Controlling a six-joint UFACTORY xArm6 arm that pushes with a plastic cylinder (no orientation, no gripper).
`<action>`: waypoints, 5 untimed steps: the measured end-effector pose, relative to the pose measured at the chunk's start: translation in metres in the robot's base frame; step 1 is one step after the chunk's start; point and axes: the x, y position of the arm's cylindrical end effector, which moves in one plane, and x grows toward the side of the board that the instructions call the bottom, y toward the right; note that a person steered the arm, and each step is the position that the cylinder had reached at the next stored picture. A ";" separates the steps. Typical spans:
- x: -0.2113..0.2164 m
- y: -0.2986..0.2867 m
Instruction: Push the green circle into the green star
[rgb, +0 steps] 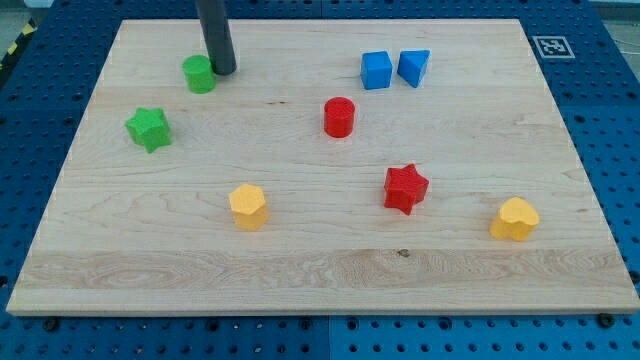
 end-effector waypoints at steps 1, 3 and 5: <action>0.000 -0.019; -0.004 -0.020; -0.003 -0.029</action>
